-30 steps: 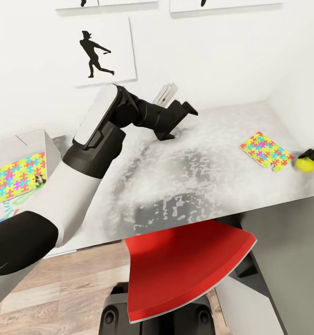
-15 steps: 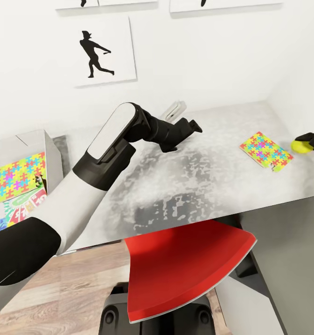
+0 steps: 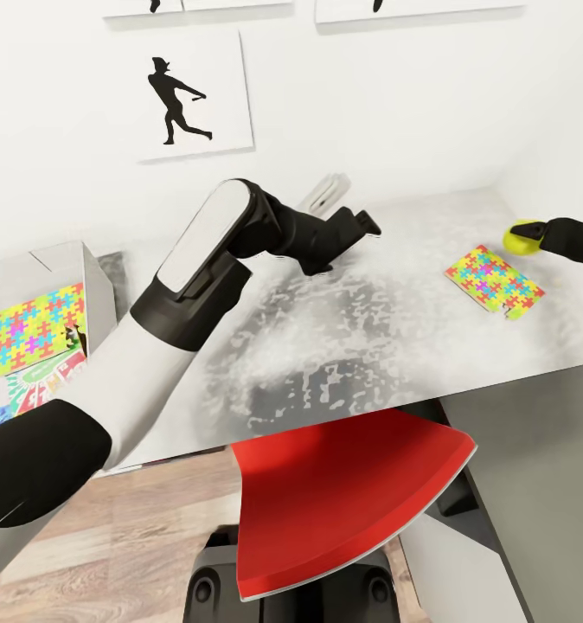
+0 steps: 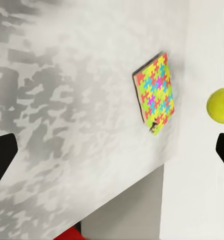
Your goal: Put all the toys in the child's room - the three board games (two on the bed and one on the table), the two jigsaw puzzles on the table, and the tennis ball on the table - inside the toy box on the table in the child's room.
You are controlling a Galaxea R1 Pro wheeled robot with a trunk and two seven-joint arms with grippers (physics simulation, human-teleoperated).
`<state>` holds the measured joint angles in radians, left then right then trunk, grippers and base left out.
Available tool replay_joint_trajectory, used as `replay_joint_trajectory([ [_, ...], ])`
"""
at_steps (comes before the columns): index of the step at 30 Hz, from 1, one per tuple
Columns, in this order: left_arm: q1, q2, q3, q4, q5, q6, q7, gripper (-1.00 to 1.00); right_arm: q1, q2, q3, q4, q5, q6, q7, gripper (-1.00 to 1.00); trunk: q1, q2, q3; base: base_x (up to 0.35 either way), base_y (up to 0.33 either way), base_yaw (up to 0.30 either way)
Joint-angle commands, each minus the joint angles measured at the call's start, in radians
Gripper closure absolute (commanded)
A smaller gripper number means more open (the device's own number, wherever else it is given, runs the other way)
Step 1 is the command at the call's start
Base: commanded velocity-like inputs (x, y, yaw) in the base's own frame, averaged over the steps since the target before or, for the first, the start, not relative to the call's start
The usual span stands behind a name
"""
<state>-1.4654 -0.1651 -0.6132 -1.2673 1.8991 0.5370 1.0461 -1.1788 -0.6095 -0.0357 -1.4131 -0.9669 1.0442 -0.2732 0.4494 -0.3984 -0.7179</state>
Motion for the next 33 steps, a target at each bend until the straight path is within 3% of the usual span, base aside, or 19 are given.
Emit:
replay_joint_trajectory([
  [1, -0.003, 0.001, 0.005, -0.009, 0.005, 0.002, 0.008, -1.0, 0.003, 0.007, 0.004, -0.015, -0.013, 0.003, -0.012, 1.0, 0.001, -0.002, -0.001, 0.0, 0.0, 0.0],
  [6, -0.007, 0.004, 0.028, -0.028, 0.006, 0.003, 0.011, -1.0, 0.011, 0.022, 0.011, -0.058, -0.034, 0.003, -0.008, 1.0, 0.001, -0.002, -0.001, 0.0, 0.0, 0.0],
  [13, -0.008, 0.007, 0.061, -0.043, 0.008, 0.007, 0.011, -1.0, 0.031, 0.026, 0.013, -0.107, -0.12, 0.003, -0.006, 1.0, 0.001, -0.002, -0.001, 0.0, 0.0, 0.006],
  [18, -0.002, 0.01, 0.068, -0.058, 0.007, 0.008, 0.009, -1.0, 0.04, 0.023, 0.013, -0.121, -0.156, 0.003, -0.006, 1.0, 0.001, -0.002, -0.001, 0.0, 0.0, 0.088],
  [33, -0.001, 0.012, 0.072, -0.104, 0.003, 0.011, 0.008, -1.0, 0.044, 0.02, 0.006, -0.14, -0.179, 0.003, -0.006, 1.0, 0.001, -0.002, -0.001, 0.0, 0.0, 0.231],
])
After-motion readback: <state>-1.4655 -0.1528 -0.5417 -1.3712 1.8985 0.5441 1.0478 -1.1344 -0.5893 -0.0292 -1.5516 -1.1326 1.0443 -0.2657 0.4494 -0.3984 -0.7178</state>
